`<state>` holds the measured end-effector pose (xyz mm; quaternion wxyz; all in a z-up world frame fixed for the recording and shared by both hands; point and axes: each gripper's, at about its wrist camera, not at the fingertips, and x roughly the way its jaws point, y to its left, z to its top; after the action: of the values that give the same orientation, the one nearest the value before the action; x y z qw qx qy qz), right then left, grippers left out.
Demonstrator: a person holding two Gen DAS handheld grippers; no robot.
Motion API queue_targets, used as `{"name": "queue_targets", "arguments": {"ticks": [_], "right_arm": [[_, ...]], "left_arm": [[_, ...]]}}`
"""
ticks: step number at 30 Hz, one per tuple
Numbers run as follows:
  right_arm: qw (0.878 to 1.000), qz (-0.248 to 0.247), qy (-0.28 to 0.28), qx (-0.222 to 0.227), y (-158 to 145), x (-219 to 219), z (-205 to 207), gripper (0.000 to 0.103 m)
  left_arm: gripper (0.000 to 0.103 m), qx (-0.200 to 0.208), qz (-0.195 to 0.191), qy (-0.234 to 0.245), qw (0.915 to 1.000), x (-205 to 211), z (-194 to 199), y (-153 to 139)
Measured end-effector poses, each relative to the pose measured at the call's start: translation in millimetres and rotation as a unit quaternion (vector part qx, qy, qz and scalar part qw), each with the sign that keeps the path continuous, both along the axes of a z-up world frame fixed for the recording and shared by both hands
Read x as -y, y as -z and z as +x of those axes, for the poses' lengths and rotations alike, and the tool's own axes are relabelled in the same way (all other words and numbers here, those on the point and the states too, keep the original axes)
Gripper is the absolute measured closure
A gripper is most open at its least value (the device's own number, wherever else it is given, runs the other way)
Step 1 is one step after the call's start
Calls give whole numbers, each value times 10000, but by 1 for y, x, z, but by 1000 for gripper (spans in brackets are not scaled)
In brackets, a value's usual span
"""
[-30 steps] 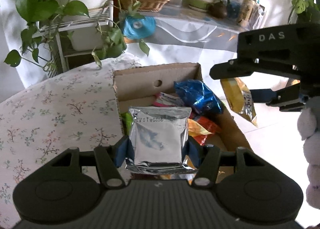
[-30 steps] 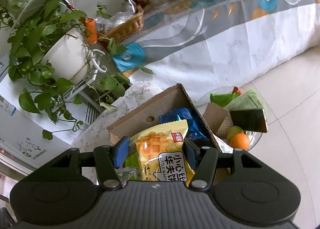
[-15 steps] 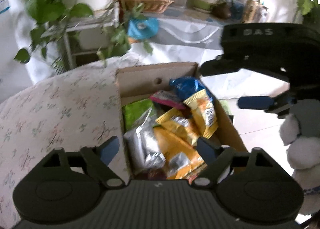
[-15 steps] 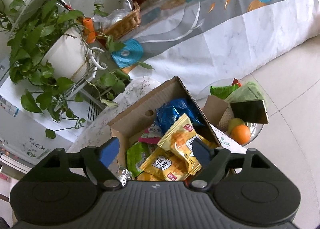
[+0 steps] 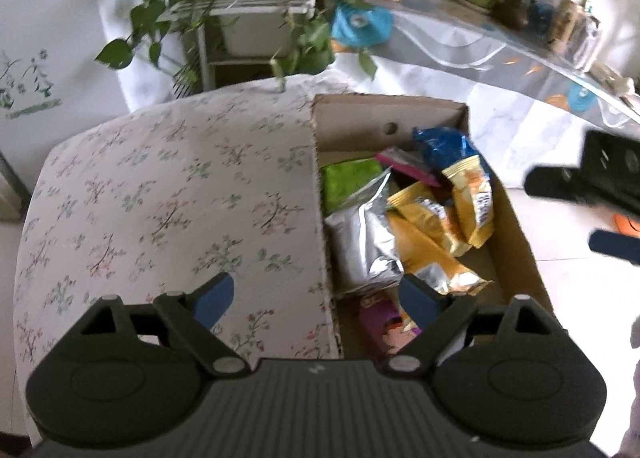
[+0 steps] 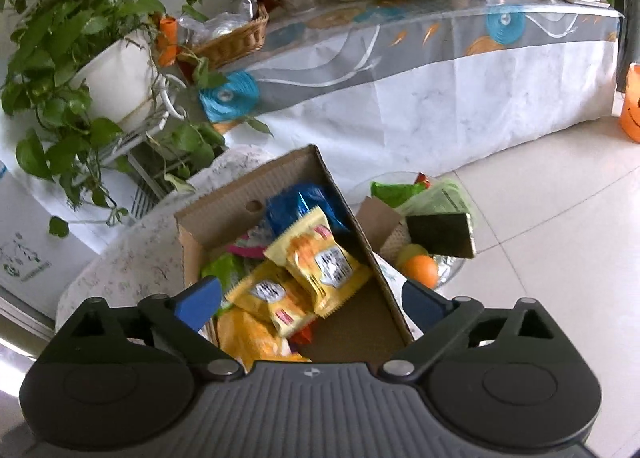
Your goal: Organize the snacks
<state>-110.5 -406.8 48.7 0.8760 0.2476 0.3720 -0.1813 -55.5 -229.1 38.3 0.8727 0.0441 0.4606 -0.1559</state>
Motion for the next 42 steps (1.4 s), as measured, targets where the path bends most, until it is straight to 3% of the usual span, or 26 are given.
{"name": "queue_targets", "arguments": {"ticks": [9,17,26,42], "right_arm": [[9976,-599,59,-348,5,-9,-10,0],[9946,-777,-166,-669,13,-15,-2,0],[9901,-1057,-332,-860,16,-24,5,0],[9894,-1032,-403,-935,16,-25,9,0]], "left_arm": [[11,48,284,-306,9991,-4,1,-3],[10,57,422,-516,9978,-7,6,-4],[10,165,616,-459,9969,3,9,-10],[8,314,922,-215,9950,17,11,-13]]}}
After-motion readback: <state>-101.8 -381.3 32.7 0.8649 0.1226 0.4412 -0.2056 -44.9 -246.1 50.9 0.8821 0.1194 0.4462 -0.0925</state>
